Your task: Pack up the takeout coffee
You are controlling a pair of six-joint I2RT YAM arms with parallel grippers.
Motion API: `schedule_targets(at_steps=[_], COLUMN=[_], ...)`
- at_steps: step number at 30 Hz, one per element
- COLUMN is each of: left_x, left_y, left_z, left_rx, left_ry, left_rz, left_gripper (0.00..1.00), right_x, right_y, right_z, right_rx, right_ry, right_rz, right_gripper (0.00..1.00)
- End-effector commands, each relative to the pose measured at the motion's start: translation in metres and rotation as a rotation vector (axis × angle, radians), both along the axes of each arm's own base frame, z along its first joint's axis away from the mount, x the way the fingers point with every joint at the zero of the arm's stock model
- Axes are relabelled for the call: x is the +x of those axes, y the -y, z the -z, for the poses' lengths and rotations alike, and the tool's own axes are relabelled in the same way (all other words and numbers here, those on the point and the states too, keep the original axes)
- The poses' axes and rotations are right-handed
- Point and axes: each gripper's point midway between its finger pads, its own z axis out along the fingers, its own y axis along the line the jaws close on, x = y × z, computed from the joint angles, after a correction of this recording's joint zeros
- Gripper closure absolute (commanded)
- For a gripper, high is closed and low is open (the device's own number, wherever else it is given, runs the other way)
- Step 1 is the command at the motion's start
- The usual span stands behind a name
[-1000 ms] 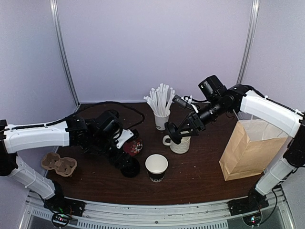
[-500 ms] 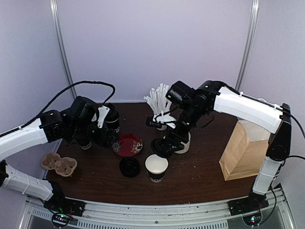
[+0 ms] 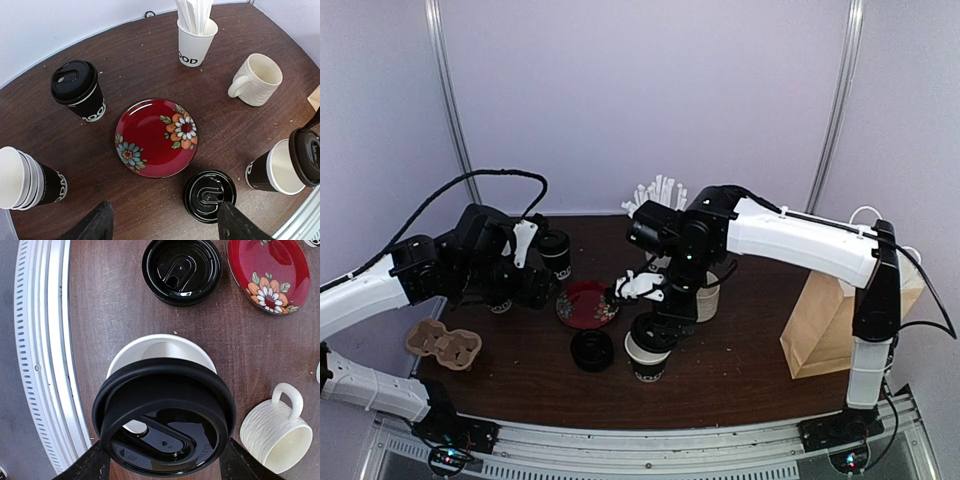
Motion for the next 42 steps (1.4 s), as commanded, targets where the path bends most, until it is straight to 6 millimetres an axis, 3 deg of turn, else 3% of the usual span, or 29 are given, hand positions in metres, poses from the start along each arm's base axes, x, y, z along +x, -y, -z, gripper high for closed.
schedule_targets(at_steps=[1,14,22,29,42], left_x=[0.005,0.000,0.000,0.000,-0.002], left_y=[-0.004,-0.014,-0.011,-0.009,-0.010], left_z=[-0.005,-0.008,-0.007,-0.003,0.010], left_rx=[-0.011,-0.003,-0.007,-0.009,-0.026], left_ry=[0.022,0.032,0.028,0.018,-0.032], left_rz=[-0.030,-0.044,-0.039,-0.034,-0.074], left_gripper=[0.25,0.25,0.25,0.25,0.21], right_x=[0.003,0.001,0.006,0.004,-0.001], right_y=[-0.004,-0.010,-0.012,-0.015,-0.017], right_z=[0.006,0.025,0.018,0.024,0.000], right_rx=[-0.075,-0.170,-0.159,-0.164,-0.102], right_ry=[0.081,0.086,0.130,0.108,0.100], right_rz=[-0.036,-0.060,-0.053,-0.056,-0.055], right_gripper=[0.25,0.21,0.22,0.18,0.12])
